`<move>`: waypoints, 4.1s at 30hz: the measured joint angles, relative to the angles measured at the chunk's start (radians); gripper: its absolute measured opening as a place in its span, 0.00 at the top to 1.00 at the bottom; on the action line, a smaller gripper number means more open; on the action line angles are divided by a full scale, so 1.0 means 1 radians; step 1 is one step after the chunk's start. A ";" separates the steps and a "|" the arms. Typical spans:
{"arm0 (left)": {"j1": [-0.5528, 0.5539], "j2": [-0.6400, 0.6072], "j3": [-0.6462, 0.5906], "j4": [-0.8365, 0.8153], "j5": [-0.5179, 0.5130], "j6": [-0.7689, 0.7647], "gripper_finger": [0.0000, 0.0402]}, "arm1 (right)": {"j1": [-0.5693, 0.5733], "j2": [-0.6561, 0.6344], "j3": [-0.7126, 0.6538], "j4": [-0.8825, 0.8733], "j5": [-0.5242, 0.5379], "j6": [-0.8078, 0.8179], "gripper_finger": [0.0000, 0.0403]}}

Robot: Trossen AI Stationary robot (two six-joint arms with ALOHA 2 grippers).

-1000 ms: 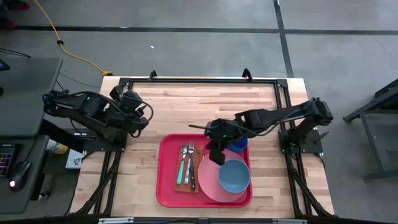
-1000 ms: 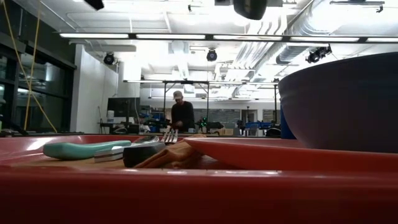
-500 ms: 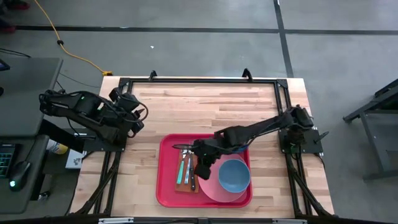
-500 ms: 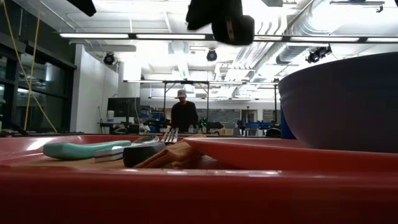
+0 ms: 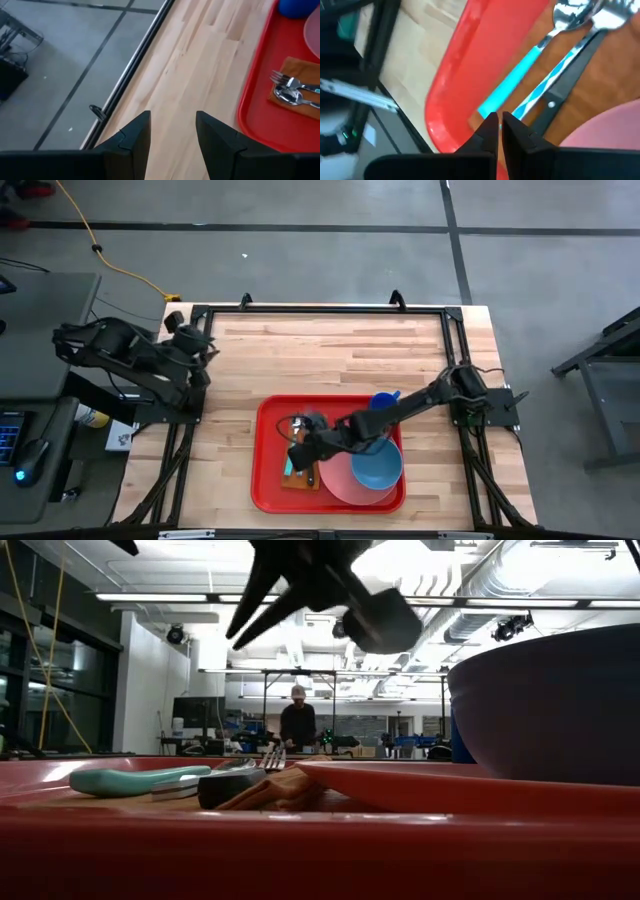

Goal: Set up tray
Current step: Adjust the black bread knife

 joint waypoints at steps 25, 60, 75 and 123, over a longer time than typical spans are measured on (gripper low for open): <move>0.000 -0.130 0.000 -0.001 0.078 0.104 0.54 | 0.039 0.085 0.042 0.291 -0.129 -0.005 1.00; 0.000 -0.130 0.000 -0.079 0.098 0.104 0.54 | 0.091 0.336 0.669 -0.620 -0.089 0.293 1.00; 0.000 -0.130 0.000 -0.078 0.096 0.123 0.54 | 0.052 0.335 0.475 -0.375 -0.167 0.314 0.94; 0.000 -0.130 0.000 -0.078 0.094 0.123 0.54 | -0.043 0.334 0.466 -0.517 -0.210 0.152 0.67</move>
